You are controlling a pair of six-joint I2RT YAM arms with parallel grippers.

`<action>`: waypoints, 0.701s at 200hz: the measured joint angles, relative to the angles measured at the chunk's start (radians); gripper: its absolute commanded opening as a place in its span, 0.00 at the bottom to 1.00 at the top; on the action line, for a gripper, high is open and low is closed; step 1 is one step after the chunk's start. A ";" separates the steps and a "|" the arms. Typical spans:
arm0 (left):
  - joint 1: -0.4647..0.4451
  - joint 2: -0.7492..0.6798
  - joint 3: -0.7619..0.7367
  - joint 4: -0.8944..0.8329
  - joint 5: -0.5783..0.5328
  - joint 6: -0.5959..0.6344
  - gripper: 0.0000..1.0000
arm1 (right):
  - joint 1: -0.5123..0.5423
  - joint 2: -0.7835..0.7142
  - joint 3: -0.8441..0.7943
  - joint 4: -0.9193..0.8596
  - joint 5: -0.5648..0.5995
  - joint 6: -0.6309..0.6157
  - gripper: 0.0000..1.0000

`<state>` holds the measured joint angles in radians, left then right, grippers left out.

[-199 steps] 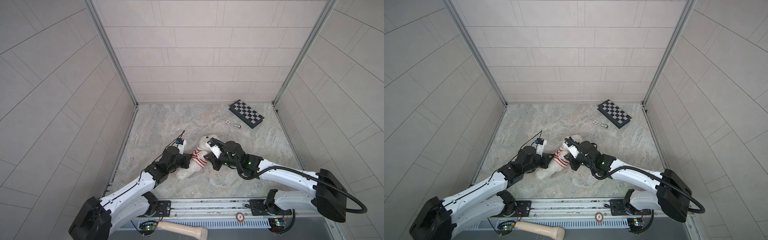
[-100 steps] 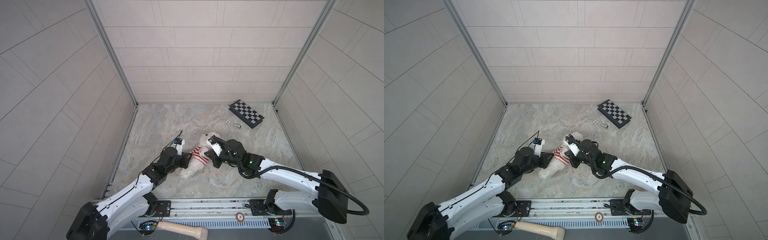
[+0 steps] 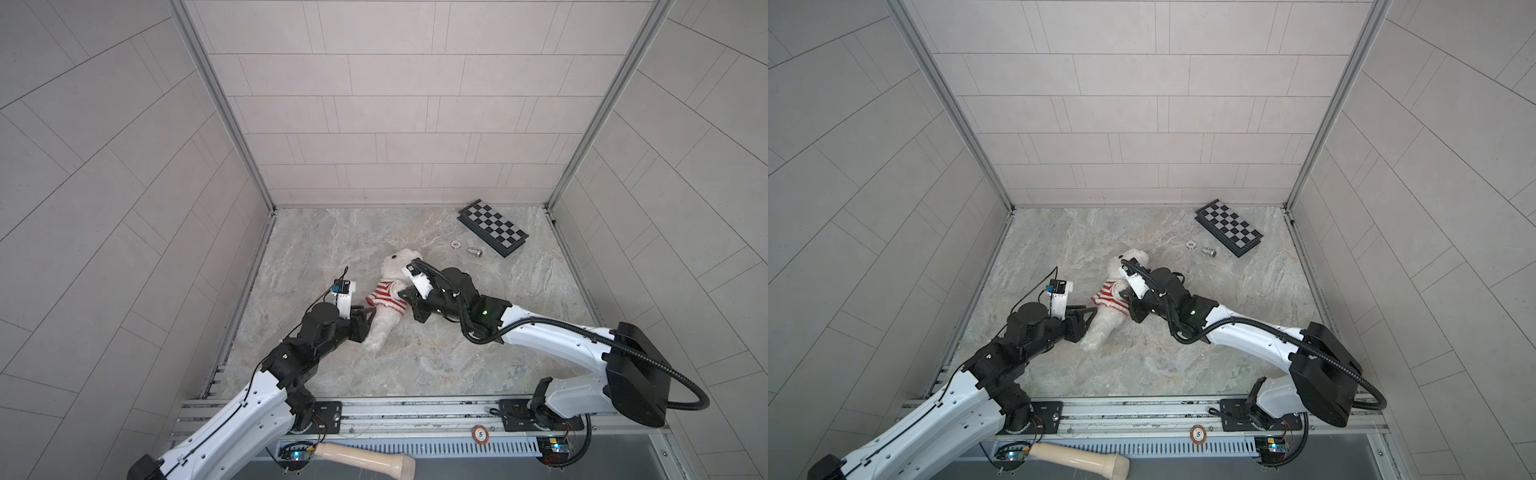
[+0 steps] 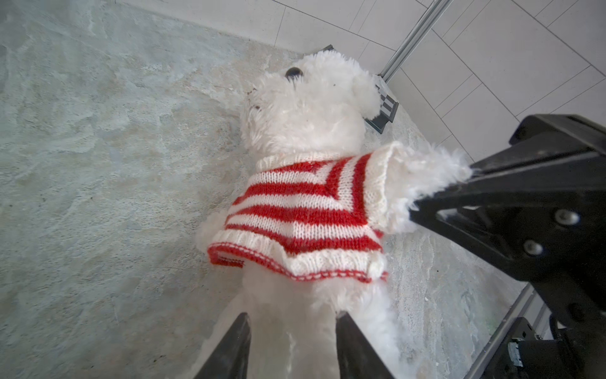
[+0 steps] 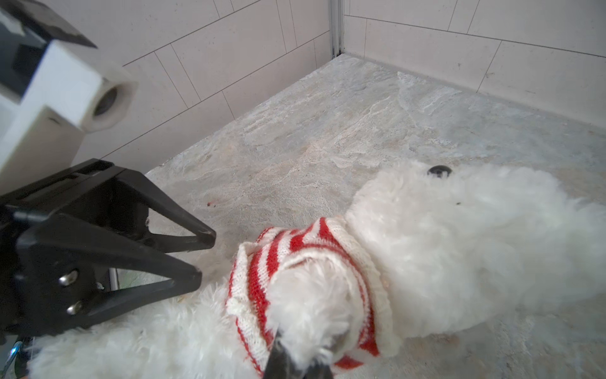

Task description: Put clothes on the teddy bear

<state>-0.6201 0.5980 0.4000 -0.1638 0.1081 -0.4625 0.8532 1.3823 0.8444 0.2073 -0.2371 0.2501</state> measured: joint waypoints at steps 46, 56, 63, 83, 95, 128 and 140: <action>0.000 -0.001 0.006 -0.013 0.004 0.000 0.51 | -0.005 0.015 -0.035 0.082 -0.001 0.060 0.00; -0.002 0.013 0.006 -0.006 0.018 0.000 0.53 | -0.005 0.015 -0.037 0.088 0.011 0.074 0.00; -0.004 0.023 0.006 -0.002 0.027 -0.001 0.54 | -0.005 0.015 -0.037 0.092 0.021 0.084 0.00; -0.013 0.027 0.006 0.024 0.061 -0.021 0.56 | -0.002 0.014 -0.037 0.103 0.065 0.112 0.00; -0.016 0.015 0.006 0.055 0.080 -0.045 0.58 | 0.001 0.013 -0.037 0.102 0.101 0.127 0.00; -0.022 -0.016 0.005 0.154 0.121 -0.120 0.60 | 0.027 -0.009 -0.034 0.051 0.260 0.183 0.00; -0.027 -0.013 0.004 0.187 0.132 -0.141 0.60 | 0.042 -0.023 -0.031 0.023 0.340 0.223 0.00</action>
<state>-0.6468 0.5846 0.4042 0.0227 0.2401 -0.6033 0.8951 1.3598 0.8135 0.2306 0.1028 0.4732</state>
